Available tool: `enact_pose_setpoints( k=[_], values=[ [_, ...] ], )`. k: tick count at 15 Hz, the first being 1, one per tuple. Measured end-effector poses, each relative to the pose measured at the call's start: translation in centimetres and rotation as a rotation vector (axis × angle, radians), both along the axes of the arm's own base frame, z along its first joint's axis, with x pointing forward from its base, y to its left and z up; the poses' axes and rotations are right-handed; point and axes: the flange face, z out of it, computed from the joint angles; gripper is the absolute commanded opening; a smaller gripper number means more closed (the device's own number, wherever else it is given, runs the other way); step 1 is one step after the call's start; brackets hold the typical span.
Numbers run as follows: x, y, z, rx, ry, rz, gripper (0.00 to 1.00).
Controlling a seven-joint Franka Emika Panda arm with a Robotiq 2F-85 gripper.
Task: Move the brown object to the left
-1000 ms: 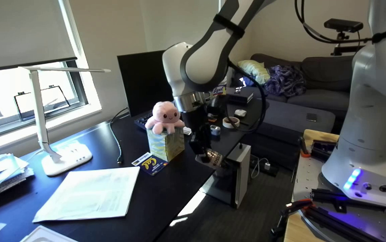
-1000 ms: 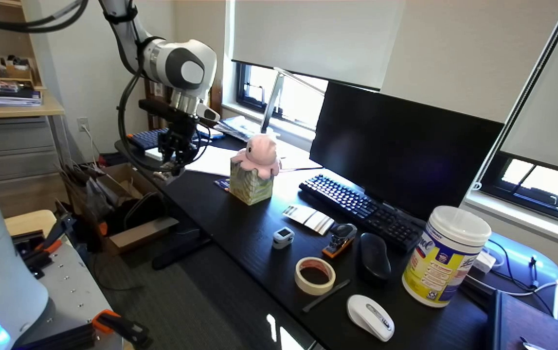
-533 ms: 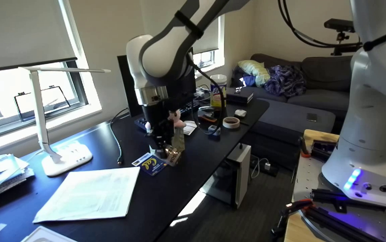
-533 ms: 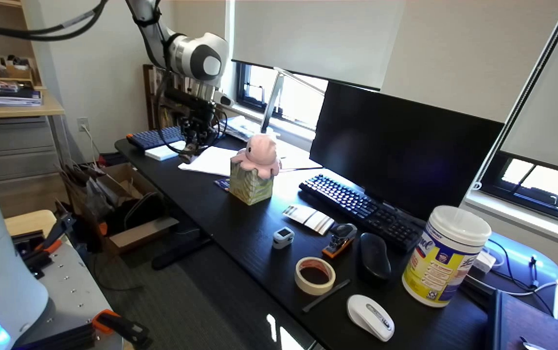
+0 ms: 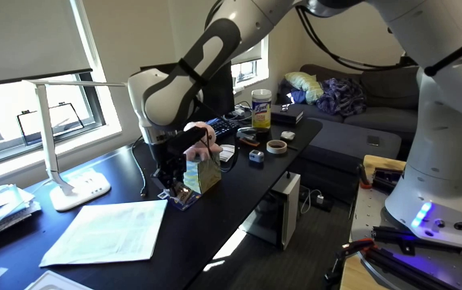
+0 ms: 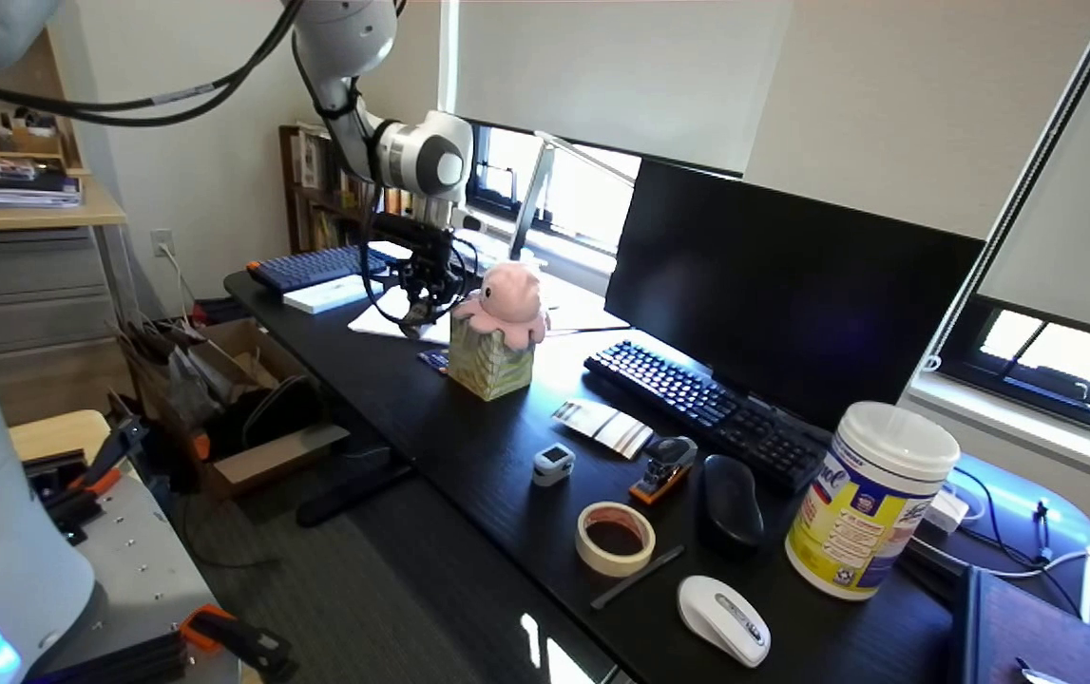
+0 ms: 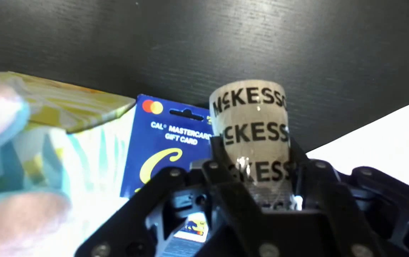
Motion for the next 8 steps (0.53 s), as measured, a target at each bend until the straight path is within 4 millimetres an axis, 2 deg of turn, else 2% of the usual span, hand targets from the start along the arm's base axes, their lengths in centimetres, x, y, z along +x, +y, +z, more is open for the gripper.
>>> enact_pose_setpoints(
  k=[4,8],
  values=[
    [1.9,1.4,-2.4,0.003,-0.008,-0.015,0.17],
    [2.5,2.3,-3.7,0.008,0.024,-0.064,0.17]
  ],
)
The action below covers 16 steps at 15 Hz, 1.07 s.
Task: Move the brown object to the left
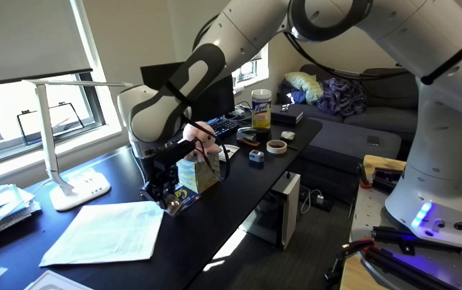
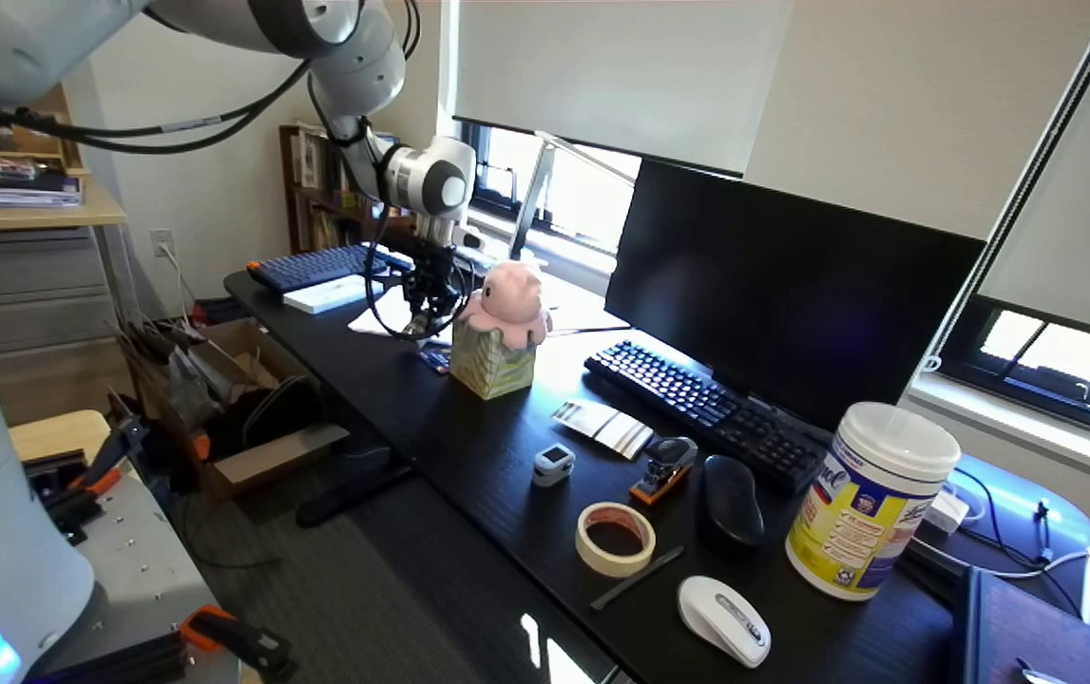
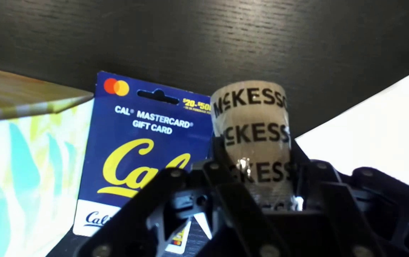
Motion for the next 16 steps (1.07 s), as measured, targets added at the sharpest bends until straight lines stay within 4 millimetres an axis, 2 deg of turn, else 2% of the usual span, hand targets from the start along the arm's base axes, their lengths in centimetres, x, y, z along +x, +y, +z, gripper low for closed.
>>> enact_pose_setpoints(
  k=[2,3,5,9,14,16],
  values=[
    [0.2,0.1,-0.4,0.001,0.020,-0.025,0.17],
    [0.3,0.1,-0.5,0.001,0.027,-0.037,0.67],
    [0.5,0.0,-0.5,0.006,0.034,-0.059,0.74],
    [0.7,0.1,-0.2,0.011,0.030,-0.075,0.98],
    [0.4,1.4,1.3,0.027,0.017,-0.048,1.00],
    [-0.9,2.6,2.5,0.030,0.057,0.031,1.00]
  ],
)
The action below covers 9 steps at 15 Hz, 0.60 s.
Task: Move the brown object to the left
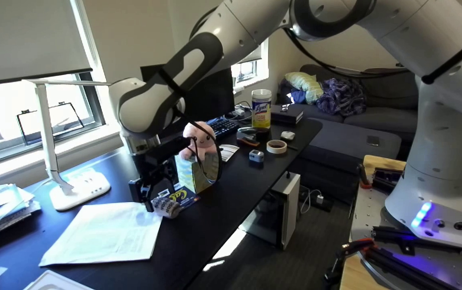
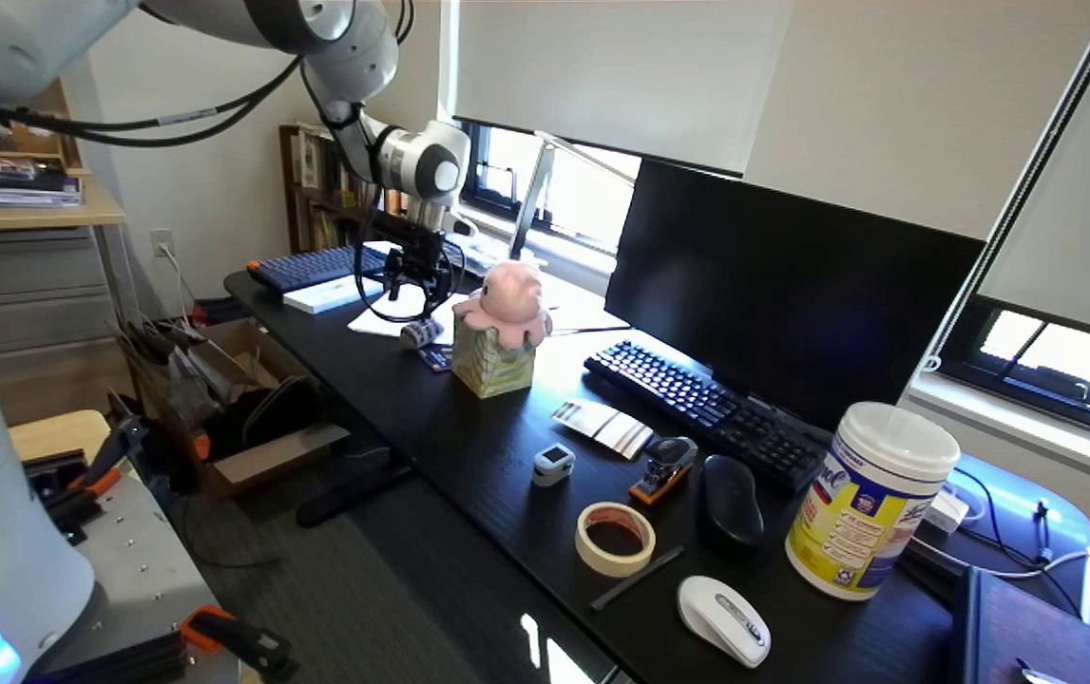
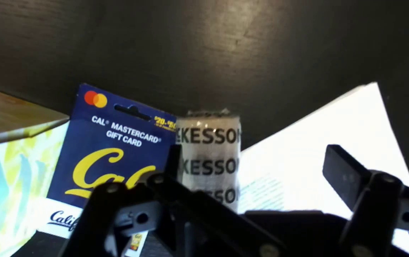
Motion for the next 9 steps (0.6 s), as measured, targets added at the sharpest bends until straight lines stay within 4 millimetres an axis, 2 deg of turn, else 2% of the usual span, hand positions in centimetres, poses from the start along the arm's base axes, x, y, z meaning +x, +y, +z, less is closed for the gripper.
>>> enact_pose_setpoints(
  k=[3,5,7,9],
  values=[
    [-3.5,1.5,2.7,-0.010,0.081,0.135,1.00],
    [-6.5,1.5,4.6,-0.030,0.139,0.222,1.00],
    [-9.1,0.3,6.4,-0.073,0.179,0.252,1.00],
    [-11.2,-1.8,7.8,-0.098,0.196,0.242,1.00]
  ],
)
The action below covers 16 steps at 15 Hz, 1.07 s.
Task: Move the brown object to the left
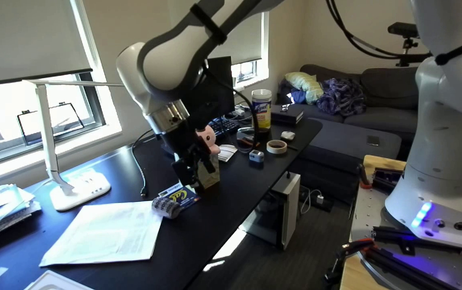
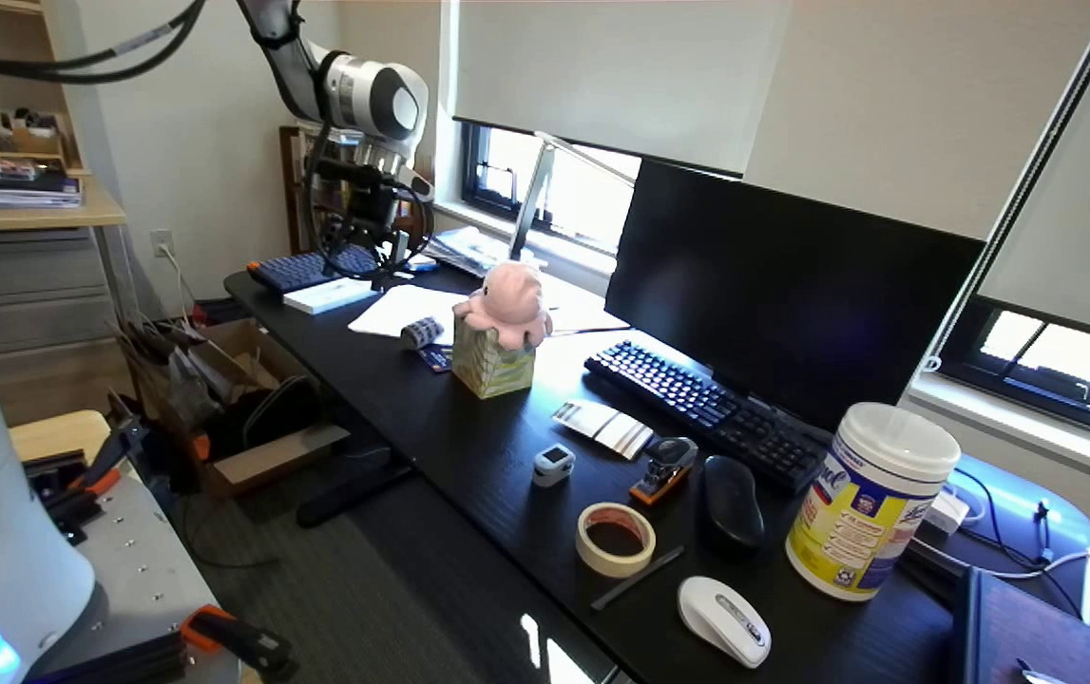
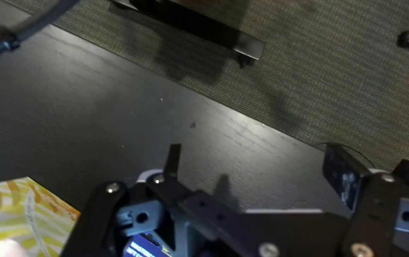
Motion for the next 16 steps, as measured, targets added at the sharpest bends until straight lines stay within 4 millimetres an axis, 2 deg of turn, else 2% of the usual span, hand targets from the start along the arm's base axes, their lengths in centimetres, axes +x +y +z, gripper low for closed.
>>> enact_pose_setpoints(
  k=[2,5,8,11,14,16],
  values=[
    [-1.9,-2.9,1.1,-0.025,0.014,-0.024,1.00],
    [-4.2,-8.6,2.7,-0.036,0.032,-0.060,1.00],
    [-5.5,-15.5,4.4,-0.022,0.006,-0.188,1.00],
    [-6.9,-23.1,6.2,0.002,-0.091,-0.337,1.00],
    [-9.7,-30.2,8.4,-0.003,-0.160,-0.447,1.00],
    [-11.7,-34.2,10.3,-0.023,-0.207,-0.484,1.00]
  ],
)
